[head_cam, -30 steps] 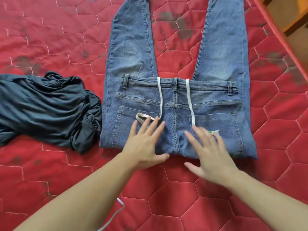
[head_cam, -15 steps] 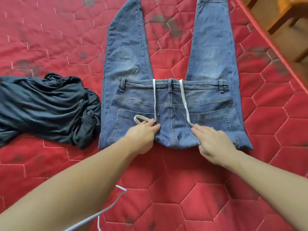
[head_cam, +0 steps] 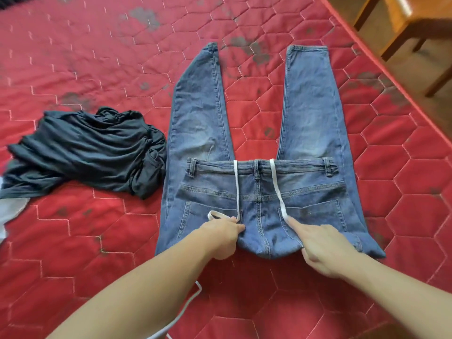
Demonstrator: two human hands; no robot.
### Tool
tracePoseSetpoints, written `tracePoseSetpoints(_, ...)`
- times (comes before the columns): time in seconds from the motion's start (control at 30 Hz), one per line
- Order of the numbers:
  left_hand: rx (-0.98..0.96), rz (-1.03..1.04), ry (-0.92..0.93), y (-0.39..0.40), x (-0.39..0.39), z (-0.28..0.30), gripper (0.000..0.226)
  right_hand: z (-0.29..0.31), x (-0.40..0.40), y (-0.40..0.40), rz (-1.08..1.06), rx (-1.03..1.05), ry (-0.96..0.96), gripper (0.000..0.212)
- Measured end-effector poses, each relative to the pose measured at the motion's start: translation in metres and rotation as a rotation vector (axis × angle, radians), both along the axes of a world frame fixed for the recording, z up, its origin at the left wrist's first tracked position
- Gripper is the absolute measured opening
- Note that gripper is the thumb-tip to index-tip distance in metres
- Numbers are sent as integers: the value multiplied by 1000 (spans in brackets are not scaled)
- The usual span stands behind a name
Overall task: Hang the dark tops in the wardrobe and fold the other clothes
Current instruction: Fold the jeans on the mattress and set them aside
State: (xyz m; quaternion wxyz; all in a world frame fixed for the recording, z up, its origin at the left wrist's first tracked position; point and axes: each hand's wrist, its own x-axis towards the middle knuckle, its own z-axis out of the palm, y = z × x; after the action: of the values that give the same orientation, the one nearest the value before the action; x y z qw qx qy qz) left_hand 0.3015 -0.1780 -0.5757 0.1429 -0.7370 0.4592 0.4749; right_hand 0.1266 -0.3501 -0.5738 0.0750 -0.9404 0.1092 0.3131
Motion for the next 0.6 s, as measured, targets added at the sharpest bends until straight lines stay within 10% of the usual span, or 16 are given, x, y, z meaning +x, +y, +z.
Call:
tracePoseSetpoints(0.27, 176, -17, 228, 41, -29, 15, 63, 17, -28, 34, 54, 200, 329, 26)
tracePoseSetpoints(0.5, 327, -56, 275, 30, -21, 17, 82, 19, -19, 41, 196, 229, 391, 51)
tracePoseSetpoints(0.6, 171, 21, 236, -9, -1, 18, 46, 21, 6, 16, -31, 458, 493, 62)
